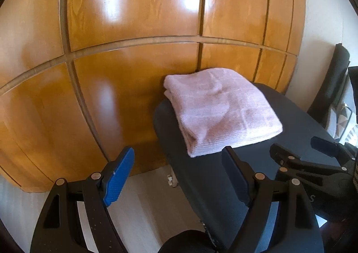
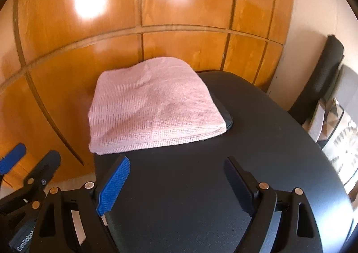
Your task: Fold clothes
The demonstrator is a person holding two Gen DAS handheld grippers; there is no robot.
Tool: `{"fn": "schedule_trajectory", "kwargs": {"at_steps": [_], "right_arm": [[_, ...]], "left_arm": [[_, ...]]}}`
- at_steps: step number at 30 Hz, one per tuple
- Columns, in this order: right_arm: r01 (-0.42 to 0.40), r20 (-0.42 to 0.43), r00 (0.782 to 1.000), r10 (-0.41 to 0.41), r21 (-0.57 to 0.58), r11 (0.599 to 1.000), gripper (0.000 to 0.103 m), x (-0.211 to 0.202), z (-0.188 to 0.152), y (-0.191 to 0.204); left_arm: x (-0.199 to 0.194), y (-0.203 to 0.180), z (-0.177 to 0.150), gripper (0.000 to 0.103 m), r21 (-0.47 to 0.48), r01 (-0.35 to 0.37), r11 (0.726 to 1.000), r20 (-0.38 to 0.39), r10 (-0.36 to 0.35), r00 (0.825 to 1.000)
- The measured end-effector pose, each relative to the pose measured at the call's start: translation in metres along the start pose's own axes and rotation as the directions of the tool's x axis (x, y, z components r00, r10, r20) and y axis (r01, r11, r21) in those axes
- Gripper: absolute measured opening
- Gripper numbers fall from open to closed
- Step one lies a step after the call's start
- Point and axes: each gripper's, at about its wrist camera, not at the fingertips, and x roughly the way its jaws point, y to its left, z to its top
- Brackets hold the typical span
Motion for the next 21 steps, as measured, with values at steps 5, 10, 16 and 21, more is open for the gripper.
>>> {"fn": "schedule_trajectory", "kwargs": {"at_steps": [5, 10, 16, 21], "right_arm": [[-0.004, -0.026, 1.000, 0.003, -0.023, 1.000, 0.088, 0.009, 0.001, 0.008], [0.003, -0.035, 0.999, -0.004, -0.032, 0.999, 0.088, 0.012, 0.001, 0.011], [0.017, -0.036, 0.999, -0.018, -0.033, 0.999, 0.088, 0.013, 0.000, 0.012], [0.017, -0.033, 0.999, -0.017, -0.024, 1.000, 0.088, 0.012, 0.000, 0.010]], "left_arm": [[0.008, 0.004, 0.002, 0.083, -0.003, -0.030, 1.000, -0.019, 0.030, 0.999], [0.011, 0.002, 0.002, 0.083, 0.005, -0.052, 0.999, -0.031, 0.052, 0.998], [0.011, -0.001, 0.002, 0.083, 0.016, -0.059, 0.998, -0.019, 0.060, 0.998], [0.013, 0.003, 0.003, 0.083, -0.023, -0.027, 0.999, -0.036, 0.026, 0.999]]}}
